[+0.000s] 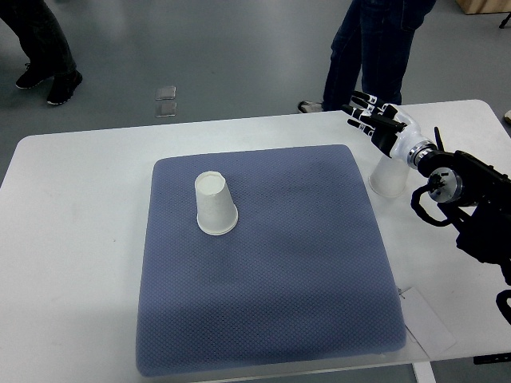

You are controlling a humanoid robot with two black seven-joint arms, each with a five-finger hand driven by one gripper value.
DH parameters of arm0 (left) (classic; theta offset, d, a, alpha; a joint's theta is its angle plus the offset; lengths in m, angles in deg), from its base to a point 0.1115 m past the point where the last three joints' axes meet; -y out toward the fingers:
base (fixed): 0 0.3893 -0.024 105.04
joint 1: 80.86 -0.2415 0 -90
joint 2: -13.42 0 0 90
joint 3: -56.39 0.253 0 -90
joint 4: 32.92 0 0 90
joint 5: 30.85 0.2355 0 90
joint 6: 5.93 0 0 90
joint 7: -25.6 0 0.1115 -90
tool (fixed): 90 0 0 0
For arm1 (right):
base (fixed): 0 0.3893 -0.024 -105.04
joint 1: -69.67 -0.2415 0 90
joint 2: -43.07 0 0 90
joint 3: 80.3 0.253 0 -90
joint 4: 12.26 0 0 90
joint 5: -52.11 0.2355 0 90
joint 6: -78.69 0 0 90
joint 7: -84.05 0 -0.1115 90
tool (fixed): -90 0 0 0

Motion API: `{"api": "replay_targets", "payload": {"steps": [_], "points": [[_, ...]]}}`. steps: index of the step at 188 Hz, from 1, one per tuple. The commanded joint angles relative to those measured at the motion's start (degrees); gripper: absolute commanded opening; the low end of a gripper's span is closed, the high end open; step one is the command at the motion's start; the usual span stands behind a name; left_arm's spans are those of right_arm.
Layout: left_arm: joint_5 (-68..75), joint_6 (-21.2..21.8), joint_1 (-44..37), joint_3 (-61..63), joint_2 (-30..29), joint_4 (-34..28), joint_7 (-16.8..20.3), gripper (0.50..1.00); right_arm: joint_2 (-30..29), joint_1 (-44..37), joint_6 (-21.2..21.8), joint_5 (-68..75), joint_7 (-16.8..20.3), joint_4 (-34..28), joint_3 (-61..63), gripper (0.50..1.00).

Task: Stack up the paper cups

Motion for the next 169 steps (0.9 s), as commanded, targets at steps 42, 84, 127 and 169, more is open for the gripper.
{"api": "replay_targets", "payload": {"steps": [42,84,127,169], "points": [[0.0,-0.1,0.0,-0.2,0.0,-0.2,0.0,1.000,0.2,0.0,0.3,0.1,0.0,0.0,0.0,0.915],[0.0,-0.1,-0.1,-0.1,0.0,-0.4,0.0,1.000,0.2,-0.4,0.3,0.1,0.0,0.0,0.0,0.915],[0.0,-0.1,0.0,-0.1,0.0,-0.4,0.0,1.000,0.2,-0.7,0.2,0.1,0.2,0.1,-0.1,0.915],[0.0,-0.1,-0.1,-0.1,0.0,-0.4,0.0,1.000,0.1,-0.7,0.2,0.3,0.3,0.2,0.0,0.915]]}}
